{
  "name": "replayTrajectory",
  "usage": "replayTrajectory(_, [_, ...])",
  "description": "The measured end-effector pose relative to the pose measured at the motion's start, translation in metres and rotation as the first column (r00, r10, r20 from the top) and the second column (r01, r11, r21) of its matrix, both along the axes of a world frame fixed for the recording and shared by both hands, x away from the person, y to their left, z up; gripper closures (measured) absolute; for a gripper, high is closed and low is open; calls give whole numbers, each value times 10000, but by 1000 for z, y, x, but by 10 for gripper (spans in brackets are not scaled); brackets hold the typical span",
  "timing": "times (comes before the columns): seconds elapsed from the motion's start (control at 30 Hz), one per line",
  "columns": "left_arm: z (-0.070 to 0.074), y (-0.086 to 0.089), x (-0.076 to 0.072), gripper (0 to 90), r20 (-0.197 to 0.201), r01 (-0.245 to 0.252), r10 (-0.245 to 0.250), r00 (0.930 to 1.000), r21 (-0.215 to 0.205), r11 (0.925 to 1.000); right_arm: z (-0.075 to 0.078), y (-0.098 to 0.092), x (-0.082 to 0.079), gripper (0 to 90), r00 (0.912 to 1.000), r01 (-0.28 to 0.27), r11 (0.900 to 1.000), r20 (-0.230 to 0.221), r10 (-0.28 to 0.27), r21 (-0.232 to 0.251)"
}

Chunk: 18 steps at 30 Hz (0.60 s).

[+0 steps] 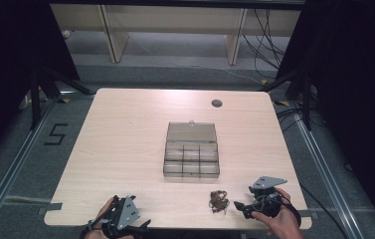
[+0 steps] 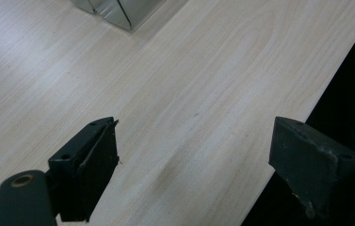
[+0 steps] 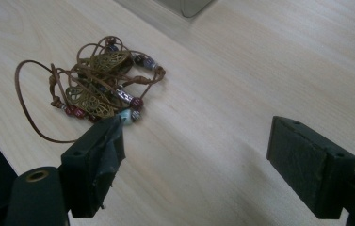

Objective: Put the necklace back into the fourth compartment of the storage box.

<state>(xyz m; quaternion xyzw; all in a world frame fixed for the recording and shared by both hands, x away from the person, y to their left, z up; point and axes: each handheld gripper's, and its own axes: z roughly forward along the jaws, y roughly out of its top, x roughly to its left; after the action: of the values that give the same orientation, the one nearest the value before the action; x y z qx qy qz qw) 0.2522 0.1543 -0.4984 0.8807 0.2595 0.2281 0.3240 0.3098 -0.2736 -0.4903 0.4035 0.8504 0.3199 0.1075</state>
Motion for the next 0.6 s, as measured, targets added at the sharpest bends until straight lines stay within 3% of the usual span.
replayTrajectory(0.07, [0, 0, 0, 155, -54, 39, -39, 10000, -35, 10000, 0, 2, -1, 204, 9998, 96, 9999, -171, -93, 121])
replayTrajectory(0.1, [1, 1, 0, 155, -18, 24, -24, 10000, -13, 10000, -3, 1, 1, 203, 9997, -65, 10000, 252, 64, 48])
replayTrajectory(0.27, [1, 1, 0, 155, -34, 4, -4, 10000, 4, 10000, -4, 1, 0, 202, 9999, 98, 9999, -26, -98, -28])
replayTrajectory(0.4, [1, 1, 0, 155, -22, 10, -10, 10000, -11, 10000, -2, 0, 1, 197, 9997, -59, 9999, 247, 62, -115])
replayTrajectory(0.5, [1, 1, 0, 155, -19, 14, -15, 10000, -46, 10000, 1, 0, -1, 193, 9998, 15, 9999, -217, -18, -147])
replayTrajectory(0.6, [1, 1, 0, 155, -42, 5, -5, 10000, 7, 10000, 2, 1, -1, 186, 9998, 14, 10000, -219, -15, -52])
